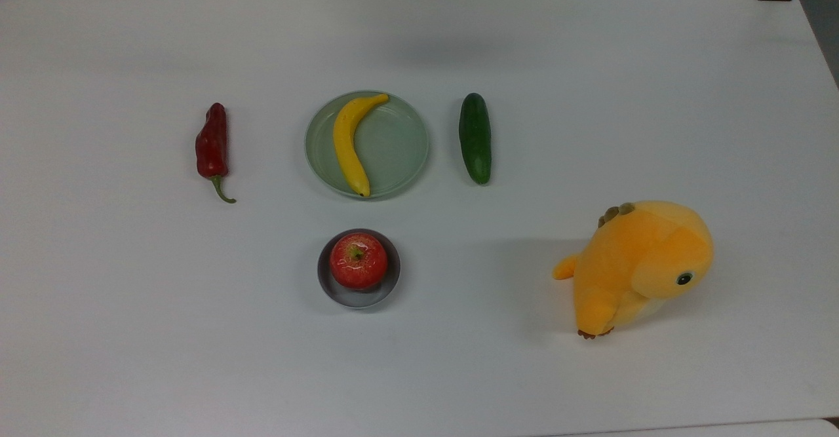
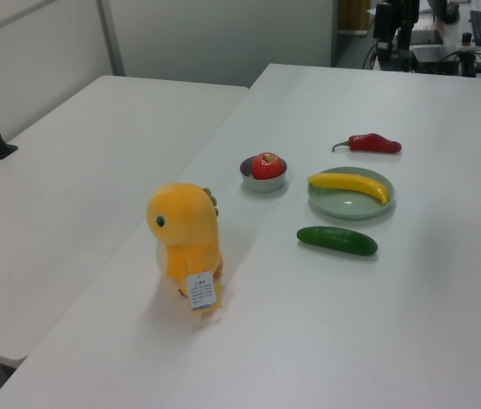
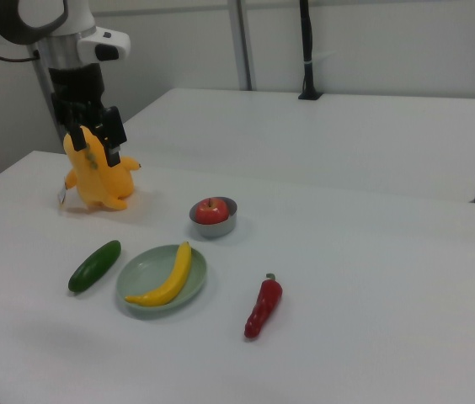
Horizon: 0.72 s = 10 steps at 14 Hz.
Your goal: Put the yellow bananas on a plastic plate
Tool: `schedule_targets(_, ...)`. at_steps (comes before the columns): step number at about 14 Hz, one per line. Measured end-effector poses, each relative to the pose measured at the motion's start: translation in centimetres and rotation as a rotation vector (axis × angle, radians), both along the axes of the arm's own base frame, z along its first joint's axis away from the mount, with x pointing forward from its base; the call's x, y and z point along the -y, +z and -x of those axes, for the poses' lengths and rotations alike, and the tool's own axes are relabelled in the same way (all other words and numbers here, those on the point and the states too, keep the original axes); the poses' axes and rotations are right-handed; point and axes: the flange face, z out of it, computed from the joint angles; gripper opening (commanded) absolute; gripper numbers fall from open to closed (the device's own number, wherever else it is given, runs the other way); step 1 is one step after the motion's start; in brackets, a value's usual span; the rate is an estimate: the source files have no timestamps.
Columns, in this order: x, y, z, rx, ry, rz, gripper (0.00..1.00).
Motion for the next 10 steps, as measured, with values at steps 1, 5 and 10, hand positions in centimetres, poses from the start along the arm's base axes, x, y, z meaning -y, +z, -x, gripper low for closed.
schedule_targets(1, 0.2, 0.1, -0.2, 0.018, 0.04, -0.001, 1.0)
schedule_targets(5, 0.7, -0.1, -1.8, 0.109, 0.167, 0.03, 1.0)
schedule_targets(10, 1.0, -0.3, -2.2, 0.125, 0.178, 0.052, 1.0)
